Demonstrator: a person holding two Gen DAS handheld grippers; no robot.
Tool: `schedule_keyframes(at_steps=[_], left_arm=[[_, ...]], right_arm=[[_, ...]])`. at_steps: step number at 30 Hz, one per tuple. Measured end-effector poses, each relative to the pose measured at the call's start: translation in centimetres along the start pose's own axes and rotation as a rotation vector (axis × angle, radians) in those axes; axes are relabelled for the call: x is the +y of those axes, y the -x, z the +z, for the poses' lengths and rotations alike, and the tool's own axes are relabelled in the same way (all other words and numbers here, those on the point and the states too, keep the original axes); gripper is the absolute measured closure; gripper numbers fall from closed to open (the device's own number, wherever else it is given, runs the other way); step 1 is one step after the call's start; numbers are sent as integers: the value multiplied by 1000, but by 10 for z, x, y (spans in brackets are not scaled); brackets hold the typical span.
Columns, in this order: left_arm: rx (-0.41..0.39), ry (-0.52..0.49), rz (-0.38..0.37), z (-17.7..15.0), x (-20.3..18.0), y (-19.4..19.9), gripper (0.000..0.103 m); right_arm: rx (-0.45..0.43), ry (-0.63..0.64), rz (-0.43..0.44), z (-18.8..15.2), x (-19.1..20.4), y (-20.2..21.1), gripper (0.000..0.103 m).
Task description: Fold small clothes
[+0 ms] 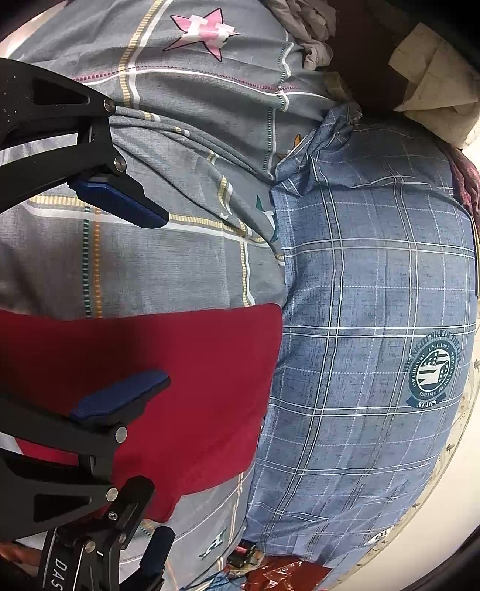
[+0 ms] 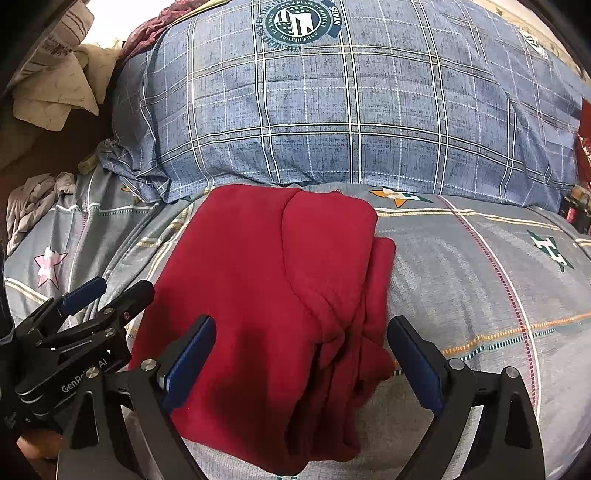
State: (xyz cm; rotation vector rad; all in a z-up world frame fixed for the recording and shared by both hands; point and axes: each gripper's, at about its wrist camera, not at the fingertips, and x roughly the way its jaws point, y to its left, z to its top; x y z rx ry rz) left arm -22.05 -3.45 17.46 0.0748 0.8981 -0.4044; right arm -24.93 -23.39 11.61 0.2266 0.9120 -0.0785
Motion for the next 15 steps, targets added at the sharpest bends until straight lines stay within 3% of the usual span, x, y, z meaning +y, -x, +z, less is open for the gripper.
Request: schedule_keyframes(at_steps=[15], left_arm=[[-27,-42,13,-6,-4,6,24]], right_arm=[[25,21,24,-3,9,-7,8]])
